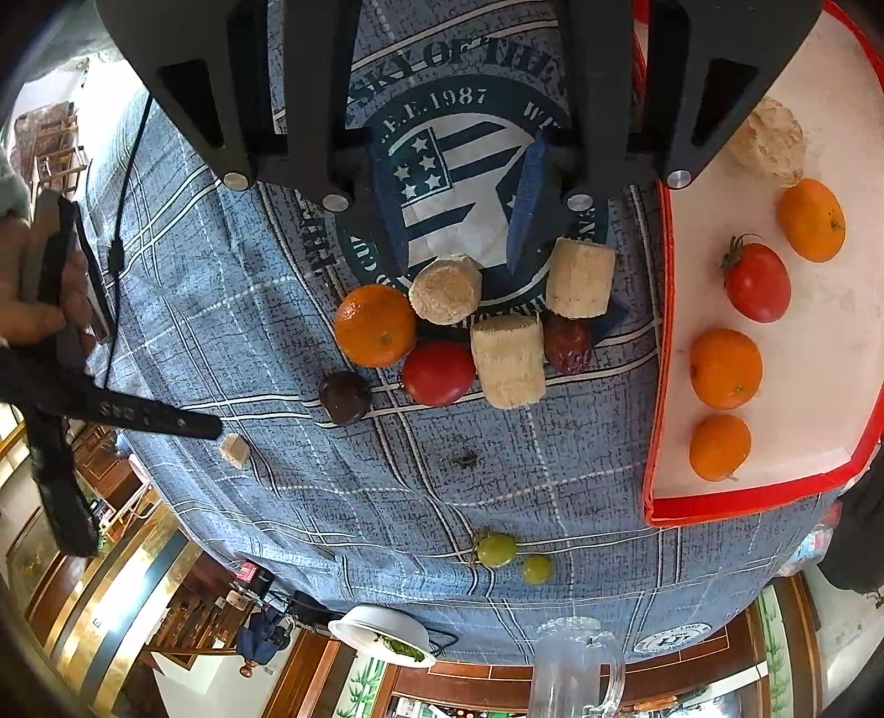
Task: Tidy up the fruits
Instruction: 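Withdraw both tools from the tray toward the remaining bread pieces, then grasp a round bread slice with the left tool while the right tool grasps a small bread round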
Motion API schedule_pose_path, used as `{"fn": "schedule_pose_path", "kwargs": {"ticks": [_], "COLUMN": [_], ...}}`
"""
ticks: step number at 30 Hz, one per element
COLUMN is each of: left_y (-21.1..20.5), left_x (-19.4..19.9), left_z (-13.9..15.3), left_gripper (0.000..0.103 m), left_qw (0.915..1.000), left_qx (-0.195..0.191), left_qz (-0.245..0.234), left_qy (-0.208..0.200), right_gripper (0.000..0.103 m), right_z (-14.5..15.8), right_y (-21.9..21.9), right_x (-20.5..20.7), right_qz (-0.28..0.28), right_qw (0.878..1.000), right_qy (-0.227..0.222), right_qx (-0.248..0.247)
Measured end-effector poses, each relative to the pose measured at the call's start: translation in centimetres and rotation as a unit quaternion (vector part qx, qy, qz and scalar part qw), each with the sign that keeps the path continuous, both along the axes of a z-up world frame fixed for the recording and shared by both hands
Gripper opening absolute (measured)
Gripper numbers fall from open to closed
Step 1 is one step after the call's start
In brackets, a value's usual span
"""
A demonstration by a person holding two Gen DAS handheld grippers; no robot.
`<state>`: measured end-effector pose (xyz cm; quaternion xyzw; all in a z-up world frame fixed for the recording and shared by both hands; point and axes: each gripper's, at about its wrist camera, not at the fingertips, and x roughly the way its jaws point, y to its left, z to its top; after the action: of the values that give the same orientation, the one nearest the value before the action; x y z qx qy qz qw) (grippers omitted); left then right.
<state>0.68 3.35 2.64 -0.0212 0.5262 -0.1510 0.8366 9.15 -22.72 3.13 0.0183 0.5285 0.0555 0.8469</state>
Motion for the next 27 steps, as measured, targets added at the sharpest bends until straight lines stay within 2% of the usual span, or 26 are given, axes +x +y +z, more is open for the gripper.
{"fn": "schedule_pose_path", "kwargs": {"ticks": [7, 10, 12, 14, 19, 21, 27], "left_y": [0.1, 0.0, -0.1, -0.3, -0.7, -0.6, -0.7], "left_x": [0.2, 0.4, 0.7, 1.0, 1.4, 1.6, 1.3], "left_z": [-0.5, -0.6, -0.7, -0.7, -0.6, -0.7, -0.7], "left_gripper": [0.035, 0.035, 0.035, 0.034, 0.034, 0.026, 0.025], "left_qw": [0.9999, 0.9999, 0.9999, 0.9999, 1.0000, 1.0000, 1.0000], "left_qx": [-0.002, -0.001, -0.002, -0.004, -0.003, -0.005, -0.006], "left_qz": [0.005, 0.006, 0.006, 0.005, 0.003, 0.007, -0.001], "left_qy": [0.010, 0.011, 0.011, 0.013, 0.004, 0.004, 0.000], "right_gripper": [0.046, 0.037, 0.027, 0.026, 0.026, 0.026, 0.026], "right_z": [-1.0, -1.4, -1.5, -1.5, -1.1, -0.8, 0.3], "right_y": [0.7, 0.9, 1.1, 1.2, 1.2, 1.3, 2.0], "right_x": [2.7, 3.3, 3.5, 3.5, 2.7, 2.1, -0.5], "right_qz": [0.006, 0.004, 0.004, 0.005, 0.012, 0.014, 0.020], "right_qw": [0.999, 0.999, 0.999, 0.999, 0.999, 0.999, 1.000], "right_qy": [0.011, 0.014, 0.015, 0.012, 0.006, 0.004, -0.004], "right_qx": [-0.040, -0.047, -0.047, -0.051, -0.035, -0.029, 0.011]}}
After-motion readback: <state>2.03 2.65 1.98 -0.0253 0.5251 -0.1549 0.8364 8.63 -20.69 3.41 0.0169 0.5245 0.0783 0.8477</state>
